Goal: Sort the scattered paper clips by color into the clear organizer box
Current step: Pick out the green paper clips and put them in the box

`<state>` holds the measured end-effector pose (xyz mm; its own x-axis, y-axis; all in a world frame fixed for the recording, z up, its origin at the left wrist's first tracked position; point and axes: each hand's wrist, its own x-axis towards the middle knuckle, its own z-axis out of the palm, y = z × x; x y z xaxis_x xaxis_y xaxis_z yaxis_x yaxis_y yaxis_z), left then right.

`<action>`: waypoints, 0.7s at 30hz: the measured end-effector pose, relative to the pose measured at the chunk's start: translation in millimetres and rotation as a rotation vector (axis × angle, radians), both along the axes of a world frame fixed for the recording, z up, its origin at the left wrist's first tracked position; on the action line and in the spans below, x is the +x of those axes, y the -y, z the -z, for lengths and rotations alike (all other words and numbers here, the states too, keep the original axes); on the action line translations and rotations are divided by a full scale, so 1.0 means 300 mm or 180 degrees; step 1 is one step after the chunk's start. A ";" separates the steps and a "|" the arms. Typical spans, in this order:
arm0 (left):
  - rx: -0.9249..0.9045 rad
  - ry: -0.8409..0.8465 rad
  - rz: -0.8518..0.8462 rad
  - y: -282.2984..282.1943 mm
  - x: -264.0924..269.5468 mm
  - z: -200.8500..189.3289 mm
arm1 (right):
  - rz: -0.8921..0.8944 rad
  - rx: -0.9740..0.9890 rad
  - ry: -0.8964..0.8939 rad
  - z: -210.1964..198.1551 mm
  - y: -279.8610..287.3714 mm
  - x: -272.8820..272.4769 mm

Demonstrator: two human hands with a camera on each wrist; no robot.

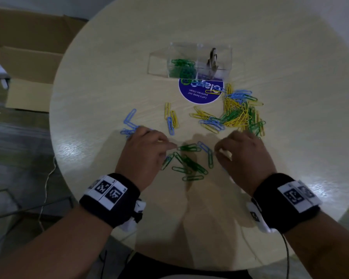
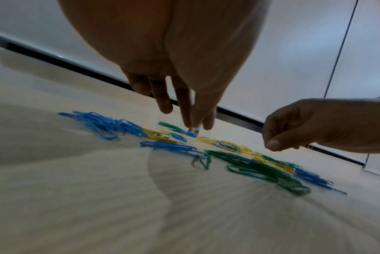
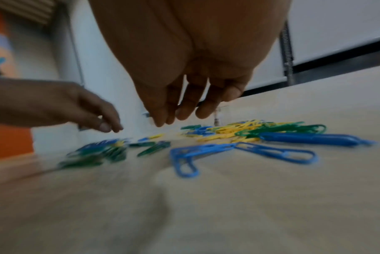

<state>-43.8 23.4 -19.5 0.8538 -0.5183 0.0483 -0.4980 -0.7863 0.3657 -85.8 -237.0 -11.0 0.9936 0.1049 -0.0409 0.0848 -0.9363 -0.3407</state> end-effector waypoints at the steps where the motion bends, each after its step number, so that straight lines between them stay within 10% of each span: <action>1: 0.0038 -0.0022 -0.0123 -0.002 -0.008 -0.003 | 0.0005 -0.0011 -0.0181 0.002 -0.017 -0.017; 6: 0.0222 -0.0429 -0.0357 -0.022 -0.091 0.027 | 0.0597 0.0261 -0.0878 0.042 -0.058 -0.043; 21: -0.0214 -0.0421 -0.0147 0.095 0.001 0.026 | 0.0322 0.0725 -0.0686 0.023 -0.053 0.040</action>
